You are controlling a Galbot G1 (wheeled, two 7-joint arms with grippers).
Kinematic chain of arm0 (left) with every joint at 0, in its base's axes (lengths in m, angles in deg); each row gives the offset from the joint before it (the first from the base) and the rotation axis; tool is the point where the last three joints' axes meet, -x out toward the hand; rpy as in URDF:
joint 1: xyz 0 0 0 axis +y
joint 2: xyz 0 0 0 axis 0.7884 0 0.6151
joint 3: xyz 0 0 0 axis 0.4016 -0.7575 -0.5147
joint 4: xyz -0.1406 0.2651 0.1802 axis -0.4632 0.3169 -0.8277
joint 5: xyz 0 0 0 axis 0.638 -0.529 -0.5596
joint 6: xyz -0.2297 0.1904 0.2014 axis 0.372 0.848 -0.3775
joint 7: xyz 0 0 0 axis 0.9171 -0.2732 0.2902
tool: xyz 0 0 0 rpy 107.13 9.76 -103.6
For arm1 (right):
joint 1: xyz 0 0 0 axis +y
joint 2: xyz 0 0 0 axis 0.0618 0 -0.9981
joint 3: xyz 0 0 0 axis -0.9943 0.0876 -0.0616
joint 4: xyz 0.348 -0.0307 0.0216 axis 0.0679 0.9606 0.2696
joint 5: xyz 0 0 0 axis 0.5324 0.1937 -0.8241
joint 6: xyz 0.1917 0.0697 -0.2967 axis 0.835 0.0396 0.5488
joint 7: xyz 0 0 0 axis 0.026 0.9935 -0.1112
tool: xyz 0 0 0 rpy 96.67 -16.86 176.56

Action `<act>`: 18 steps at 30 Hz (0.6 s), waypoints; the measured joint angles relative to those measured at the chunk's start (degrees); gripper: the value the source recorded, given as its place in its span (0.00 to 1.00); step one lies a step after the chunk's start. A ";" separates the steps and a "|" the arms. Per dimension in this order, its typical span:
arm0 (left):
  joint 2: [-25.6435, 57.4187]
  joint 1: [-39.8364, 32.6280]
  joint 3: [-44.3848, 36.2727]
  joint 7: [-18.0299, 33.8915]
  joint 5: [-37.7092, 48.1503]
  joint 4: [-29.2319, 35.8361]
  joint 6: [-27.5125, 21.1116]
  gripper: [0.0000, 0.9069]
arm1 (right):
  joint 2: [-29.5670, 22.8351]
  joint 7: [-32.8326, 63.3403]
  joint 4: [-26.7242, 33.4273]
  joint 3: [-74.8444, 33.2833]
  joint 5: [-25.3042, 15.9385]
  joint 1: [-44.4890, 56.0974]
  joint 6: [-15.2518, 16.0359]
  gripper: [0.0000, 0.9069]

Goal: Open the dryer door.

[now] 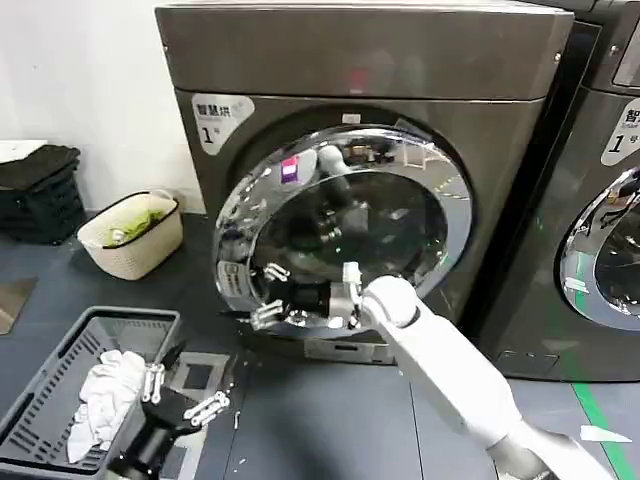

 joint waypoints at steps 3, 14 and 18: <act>1.35 -1.68 1.80 -1.74 4.21 -1.46 -0.30 1.00 | 1.49 -3.32 -0.62 -0.16 1.93 0.16 -1.89 1.00; 6.13 -7.63 8.88 -10.43 11.90 -6.37 -0.27 1.00 | 6.36 -15.54 -3.57 -1.95 5.21 1.25 -2.97 1.00; 7.39 -9.48 11.04 -11.25 12.73 -8.23 0.27 1.00 | 8.03 -19.18 -4.84 -2.41 6.37 2.01 -3.23 1.00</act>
